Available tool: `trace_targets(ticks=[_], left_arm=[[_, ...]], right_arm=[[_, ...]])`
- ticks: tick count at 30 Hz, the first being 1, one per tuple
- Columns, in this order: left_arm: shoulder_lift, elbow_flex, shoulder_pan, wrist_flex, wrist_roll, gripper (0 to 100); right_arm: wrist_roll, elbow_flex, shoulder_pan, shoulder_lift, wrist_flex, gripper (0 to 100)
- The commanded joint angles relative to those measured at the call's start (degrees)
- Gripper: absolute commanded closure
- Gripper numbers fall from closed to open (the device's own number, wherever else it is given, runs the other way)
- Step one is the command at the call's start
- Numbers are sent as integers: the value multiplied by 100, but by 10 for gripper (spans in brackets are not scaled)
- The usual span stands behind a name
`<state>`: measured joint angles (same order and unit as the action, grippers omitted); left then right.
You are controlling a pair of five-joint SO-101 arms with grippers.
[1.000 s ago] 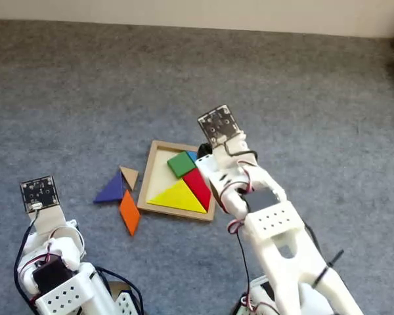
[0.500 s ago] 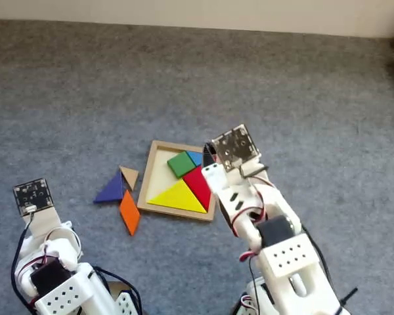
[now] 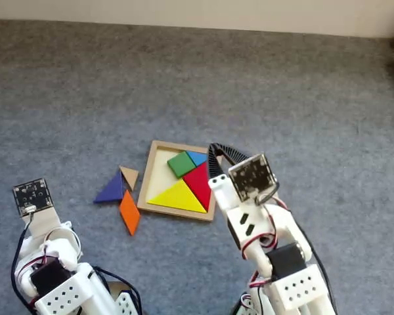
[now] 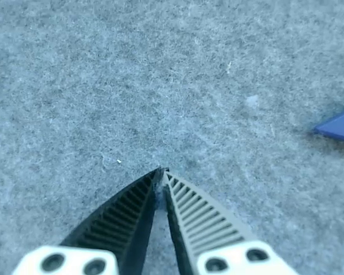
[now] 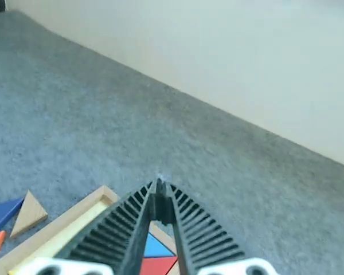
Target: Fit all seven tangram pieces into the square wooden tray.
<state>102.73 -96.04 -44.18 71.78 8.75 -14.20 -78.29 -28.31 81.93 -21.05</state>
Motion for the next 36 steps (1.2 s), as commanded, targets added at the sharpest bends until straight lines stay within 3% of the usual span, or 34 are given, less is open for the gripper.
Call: trace_targets(ticks=[1,15,29,36], left_arm=[[233,-110,-66,18,-53,993],[233,-110,-66,18,-53,993],[233,-110,-66,18,-53,993],[242,-110,-66,18,-53,993]], right_arm=[[-53,-57,-4,541,40,994],[-70,-804,-4,2334,40,994],[-70,-840,-4,2325,40,994],[-70,-796,1086,2325,40,994]])
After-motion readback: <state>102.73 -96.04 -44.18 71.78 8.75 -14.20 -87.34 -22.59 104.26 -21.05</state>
